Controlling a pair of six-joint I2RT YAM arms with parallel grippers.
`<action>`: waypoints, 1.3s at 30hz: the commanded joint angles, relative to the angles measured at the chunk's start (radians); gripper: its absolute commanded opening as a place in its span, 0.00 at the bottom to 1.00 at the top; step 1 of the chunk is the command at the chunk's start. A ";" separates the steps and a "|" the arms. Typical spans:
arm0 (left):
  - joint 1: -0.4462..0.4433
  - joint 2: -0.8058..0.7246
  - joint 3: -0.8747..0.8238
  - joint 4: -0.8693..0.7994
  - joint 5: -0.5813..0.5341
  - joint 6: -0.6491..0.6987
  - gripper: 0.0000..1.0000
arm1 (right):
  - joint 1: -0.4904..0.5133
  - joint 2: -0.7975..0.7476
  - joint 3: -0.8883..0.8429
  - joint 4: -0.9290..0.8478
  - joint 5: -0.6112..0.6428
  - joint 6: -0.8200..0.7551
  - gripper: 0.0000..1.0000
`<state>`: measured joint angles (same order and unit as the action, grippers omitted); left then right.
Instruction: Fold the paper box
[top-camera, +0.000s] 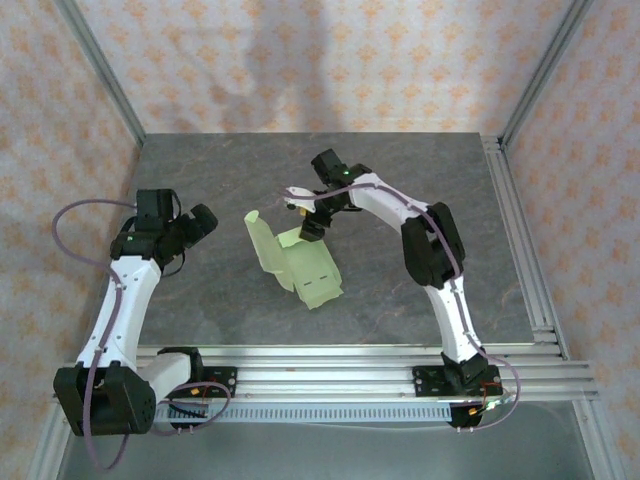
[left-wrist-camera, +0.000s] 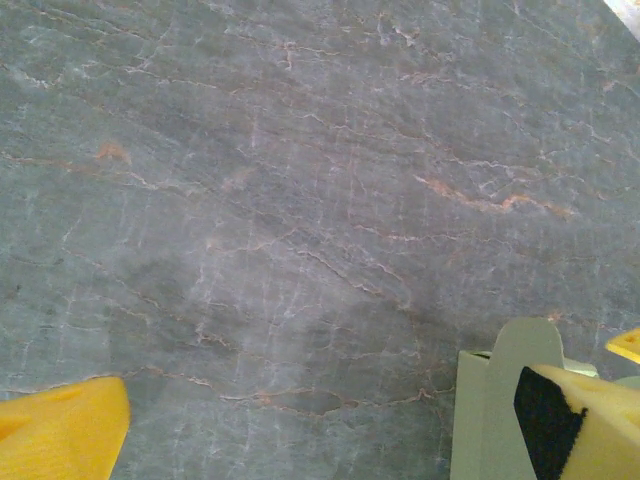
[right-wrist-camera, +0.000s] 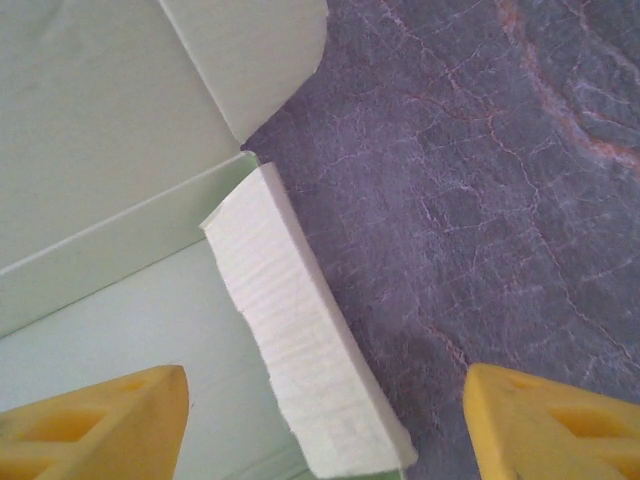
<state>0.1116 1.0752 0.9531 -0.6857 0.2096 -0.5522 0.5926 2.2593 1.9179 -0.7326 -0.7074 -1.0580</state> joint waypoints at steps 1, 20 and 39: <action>0.005 -0.026 -0.023 0.037 0.017 0.011 1.00 | 0.008 0.066 0.109 -0.133 0.013 -0.064 0.73; 0.009 0.007 -0.013 0.025 0.031 0.098 1.00 | 0.042 0.298 0.451 -0.361 0.116 -0.082 0.24; 0.012 0.101 -0.125 0.246 0.136 -0.074 1.00 | 0.002 -0.184 -0.298 0.416 0.543 0.611 0.00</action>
<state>0.1143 1.1419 0.8406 -0.5297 0.3000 -0.5705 0.6140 2.1658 1.6787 -0.5068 -0.3199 -0.7017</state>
